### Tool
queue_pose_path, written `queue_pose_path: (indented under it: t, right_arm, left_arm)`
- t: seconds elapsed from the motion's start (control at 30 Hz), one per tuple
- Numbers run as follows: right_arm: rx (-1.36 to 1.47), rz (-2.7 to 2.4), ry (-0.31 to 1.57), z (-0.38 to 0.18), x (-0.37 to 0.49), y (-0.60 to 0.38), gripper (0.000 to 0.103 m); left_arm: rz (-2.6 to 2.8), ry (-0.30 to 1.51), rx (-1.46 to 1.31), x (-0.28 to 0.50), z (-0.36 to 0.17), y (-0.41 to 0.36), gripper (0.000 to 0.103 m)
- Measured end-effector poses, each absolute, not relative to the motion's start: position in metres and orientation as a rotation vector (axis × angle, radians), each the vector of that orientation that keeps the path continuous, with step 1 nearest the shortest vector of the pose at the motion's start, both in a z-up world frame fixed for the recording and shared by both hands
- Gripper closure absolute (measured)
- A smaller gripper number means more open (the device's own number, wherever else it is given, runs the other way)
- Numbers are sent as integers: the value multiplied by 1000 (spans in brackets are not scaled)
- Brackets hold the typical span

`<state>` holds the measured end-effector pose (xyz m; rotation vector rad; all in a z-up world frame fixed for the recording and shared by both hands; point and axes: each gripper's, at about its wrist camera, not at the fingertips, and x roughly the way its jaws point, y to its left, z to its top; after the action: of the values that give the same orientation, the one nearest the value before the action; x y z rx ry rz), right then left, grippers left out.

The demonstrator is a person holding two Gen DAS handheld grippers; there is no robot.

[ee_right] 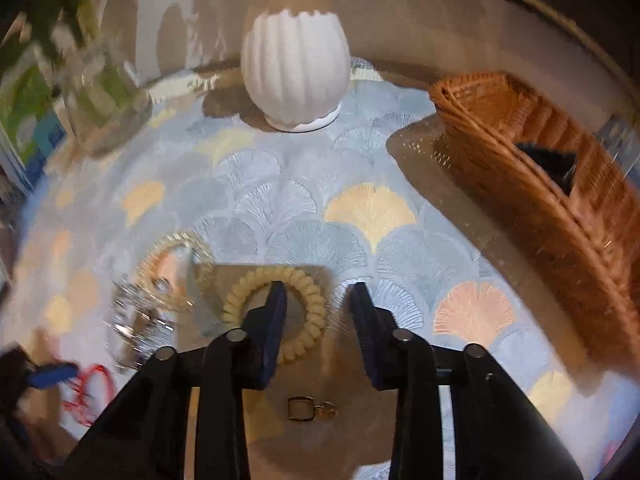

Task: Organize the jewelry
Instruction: 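Grasp the red string bracelet with left tool while right tool grasps cream beaded bracelet, then carry both bracelets into the wicker basket and open both tools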

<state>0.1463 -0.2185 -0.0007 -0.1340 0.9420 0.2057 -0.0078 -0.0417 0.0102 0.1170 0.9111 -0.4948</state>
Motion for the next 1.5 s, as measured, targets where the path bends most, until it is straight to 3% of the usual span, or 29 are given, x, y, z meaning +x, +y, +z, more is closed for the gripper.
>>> queue_pose_path:
  t: [0.17, 0.33, 0.37, 0.4, 1.07, 1.5]
  right_arm:
    - [-199, 209, 901, -3, 139, -209, 90]
    - [-196, 219, 875, -2, 134, -211, 91]
    - [-187, 221, 875, -2, 134, -212, 91]
    - [-178, 222, 875, -1, 133, -213, 91]
    - [164, 297, 858, 29, 117, -277, 91]
    - [307, 242, 748, 95, 72, -372, 91]
  left_arm:
    - [-502, 915, 89, -6, 11, -38, 41]
    - [-466, 899, 118, -6, 11, -39, 76]
    - [-472, 896, 119, -6, 12, -39, 89]
    - [-481, 898, 119, -6, 11, -40, 96]
    - [-553, 912, 27, -9, 24, -33, 97]
    - [-681, 761, 114, 13, 122, -107, 97]
